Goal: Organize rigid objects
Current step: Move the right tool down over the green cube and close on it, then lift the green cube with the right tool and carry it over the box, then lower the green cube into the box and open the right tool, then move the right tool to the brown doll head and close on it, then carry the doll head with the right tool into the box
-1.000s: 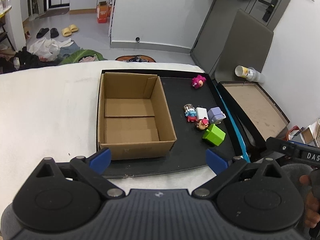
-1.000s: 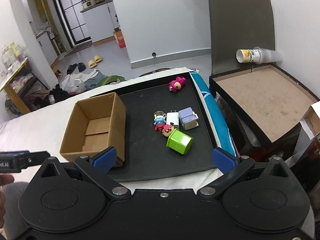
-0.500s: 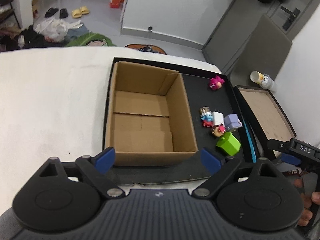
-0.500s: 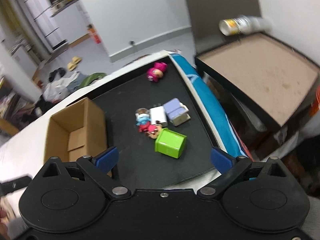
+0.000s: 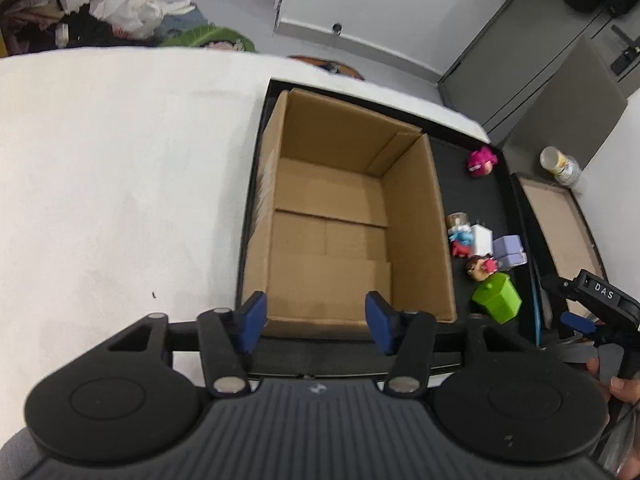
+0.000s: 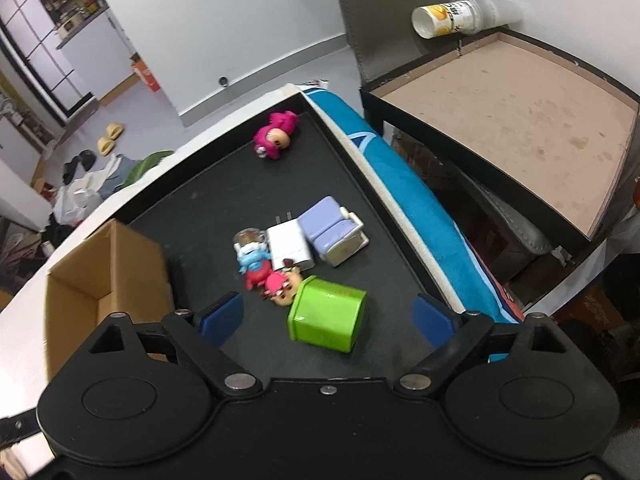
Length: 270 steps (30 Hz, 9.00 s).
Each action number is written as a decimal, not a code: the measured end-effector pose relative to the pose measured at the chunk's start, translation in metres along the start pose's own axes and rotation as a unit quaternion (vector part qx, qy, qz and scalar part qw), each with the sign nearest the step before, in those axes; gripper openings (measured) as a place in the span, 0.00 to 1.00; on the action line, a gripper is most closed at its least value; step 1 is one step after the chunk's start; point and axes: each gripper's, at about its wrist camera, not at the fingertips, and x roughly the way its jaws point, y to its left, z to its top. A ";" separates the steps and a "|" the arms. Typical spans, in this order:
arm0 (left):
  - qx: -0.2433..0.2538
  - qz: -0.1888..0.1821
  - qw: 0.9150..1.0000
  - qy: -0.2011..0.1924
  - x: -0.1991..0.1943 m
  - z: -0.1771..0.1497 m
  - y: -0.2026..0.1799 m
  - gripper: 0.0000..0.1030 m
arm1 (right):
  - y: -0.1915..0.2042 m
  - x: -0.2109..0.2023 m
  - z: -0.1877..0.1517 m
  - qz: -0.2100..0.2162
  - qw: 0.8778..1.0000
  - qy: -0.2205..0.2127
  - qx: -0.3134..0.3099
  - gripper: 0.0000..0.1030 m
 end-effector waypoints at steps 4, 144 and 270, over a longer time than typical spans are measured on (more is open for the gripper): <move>-0.002 0.008 1.000 0.014 0.010 0.004 0.008 0.50 | -0.001 0.016 0.000 -0.003 1.000 0.010 0.012 0.88; 0.029 -0.007 0.997 0.065 0.046 -0.006 0.003 0.16 | 0.173 -0.002 -0.013 0.182 0.964 0.077 -0.176 0.76; 0.007 -0.008 0.997 0.078 0.051 -0.010 0.011 0.16 | 0.186 0.013 0.009 0.129 0.951 0.071 -0.272 0.22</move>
